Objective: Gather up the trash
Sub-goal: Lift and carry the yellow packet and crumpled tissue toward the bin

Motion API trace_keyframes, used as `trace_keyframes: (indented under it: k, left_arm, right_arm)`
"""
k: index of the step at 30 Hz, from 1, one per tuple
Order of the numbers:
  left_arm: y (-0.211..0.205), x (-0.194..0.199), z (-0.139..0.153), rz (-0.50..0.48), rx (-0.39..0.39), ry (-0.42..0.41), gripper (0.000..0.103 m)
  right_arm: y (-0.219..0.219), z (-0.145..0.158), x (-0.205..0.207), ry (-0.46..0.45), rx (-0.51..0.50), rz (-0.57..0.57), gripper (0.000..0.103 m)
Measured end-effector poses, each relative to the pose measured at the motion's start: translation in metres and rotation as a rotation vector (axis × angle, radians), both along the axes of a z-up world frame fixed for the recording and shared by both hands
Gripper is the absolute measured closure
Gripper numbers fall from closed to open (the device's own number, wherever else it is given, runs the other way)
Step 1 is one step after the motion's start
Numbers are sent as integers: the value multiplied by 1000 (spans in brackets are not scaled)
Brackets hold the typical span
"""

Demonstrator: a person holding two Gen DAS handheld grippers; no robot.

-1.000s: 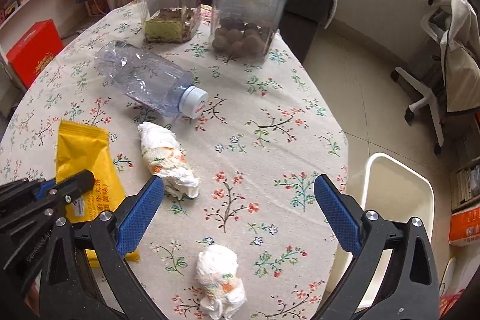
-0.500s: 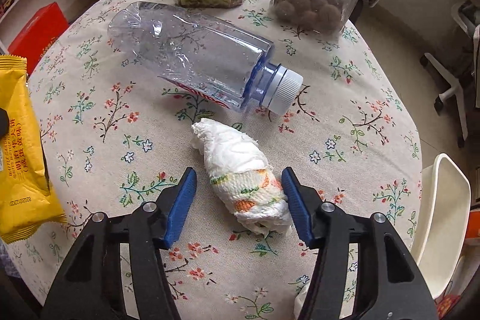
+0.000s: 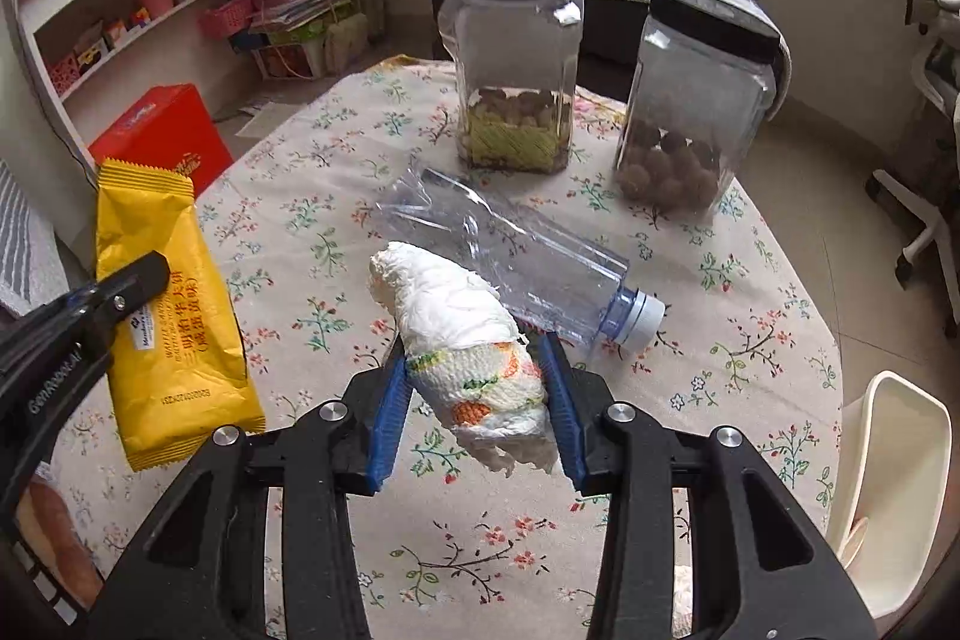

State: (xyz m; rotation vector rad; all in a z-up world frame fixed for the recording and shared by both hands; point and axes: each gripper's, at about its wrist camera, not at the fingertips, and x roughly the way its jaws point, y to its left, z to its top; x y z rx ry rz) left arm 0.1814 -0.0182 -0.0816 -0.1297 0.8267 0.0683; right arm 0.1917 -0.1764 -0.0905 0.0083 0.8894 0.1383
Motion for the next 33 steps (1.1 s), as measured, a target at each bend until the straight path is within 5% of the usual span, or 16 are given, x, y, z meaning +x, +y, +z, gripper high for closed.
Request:
trace_keyframes:
  k: [9, 18, 33]
  left_arm:
    - [-8, -13, 36, 11, 47, -130, 96]
    - [-29, -32, 66, -6, 39, -233, 96]
    - [-88, -52, 84, -101, 15, -286, 96]
  right_arm:
    - [-17, 60, -25, -278, 5, -56, 63]
    - [-48, 71, -37, -317, 42, -133, 63]
    - [-94, 92, -72, -398, -20, -236, 63]
